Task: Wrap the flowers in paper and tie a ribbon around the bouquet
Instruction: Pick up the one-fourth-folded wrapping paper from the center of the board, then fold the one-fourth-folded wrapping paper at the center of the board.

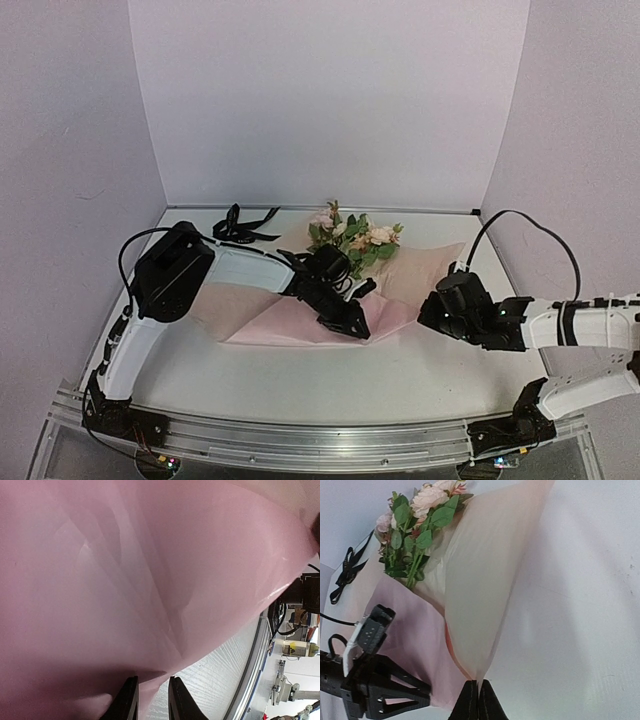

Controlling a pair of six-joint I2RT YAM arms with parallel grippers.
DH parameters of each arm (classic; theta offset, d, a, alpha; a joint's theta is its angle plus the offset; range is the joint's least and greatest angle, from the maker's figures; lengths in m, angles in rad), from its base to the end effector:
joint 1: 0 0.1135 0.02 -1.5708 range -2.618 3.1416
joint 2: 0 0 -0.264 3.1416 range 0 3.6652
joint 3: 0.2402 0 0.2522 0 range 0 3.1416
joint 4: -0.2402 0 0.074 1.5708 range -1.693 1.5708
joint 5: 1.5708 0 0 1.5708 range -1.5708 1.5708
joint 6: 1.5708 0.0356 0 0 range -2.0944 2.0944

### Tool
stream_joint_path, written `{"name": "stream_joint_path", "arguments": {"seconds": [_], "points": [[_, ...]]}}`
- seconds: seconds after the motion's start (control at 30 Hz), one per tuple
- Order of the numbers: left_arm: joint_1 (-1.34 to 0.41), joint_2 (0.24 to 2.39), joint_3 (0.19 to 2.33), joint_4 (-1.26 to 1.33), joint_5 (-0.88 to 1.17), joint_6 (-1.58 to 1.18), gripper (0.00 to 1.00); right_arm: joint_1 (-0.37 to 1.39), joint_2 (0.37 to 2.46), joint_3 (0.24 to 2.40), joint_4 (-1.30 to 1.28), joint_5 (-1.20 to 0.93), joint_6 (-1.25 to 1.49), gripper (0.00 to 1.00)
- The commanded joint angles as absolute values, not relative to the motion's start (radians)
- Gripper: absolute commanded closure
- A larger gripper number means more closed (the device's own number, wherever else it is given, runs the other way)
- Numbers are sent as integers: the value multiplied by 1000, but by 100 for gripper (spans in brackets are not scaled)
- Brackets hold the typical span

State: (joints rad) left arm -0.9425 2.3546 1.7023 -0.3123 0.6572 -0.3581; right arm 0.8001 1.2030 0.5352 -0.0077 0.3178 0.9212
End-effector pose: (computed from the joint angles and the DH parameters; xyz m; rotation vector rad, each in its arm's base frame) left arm 0.2737 -0.4138 0.1155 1.0810 2.5681 -1.2765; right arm 0.1743 0.1635 0.1878 0.3111 2.2510 0.5882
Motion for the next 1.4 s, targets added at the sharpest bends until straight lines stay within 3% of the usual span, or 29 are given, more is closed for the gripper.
{"name": "stream_joint_path", "arguments": {"seconds": [0.0,0.23,0.67,1.13,1.37], "points": [[-931,2288,1660,-335,684,-369,78,802,1228,522,-127,397,931,96],[-930,2275,1740,-349,698,-392,78,803,1357,516,-110,376,1001,100],[-922,2436,1930,-327,658,-461,77,813,1248,570,-167,385,919,100],[-919,2475,1945,-345,639,-454,77,881,1179,637,-210,446,838,100],[-911,2440,1934,-332,657,-449,77,891,1209,681,-200,373,789,100]]}}
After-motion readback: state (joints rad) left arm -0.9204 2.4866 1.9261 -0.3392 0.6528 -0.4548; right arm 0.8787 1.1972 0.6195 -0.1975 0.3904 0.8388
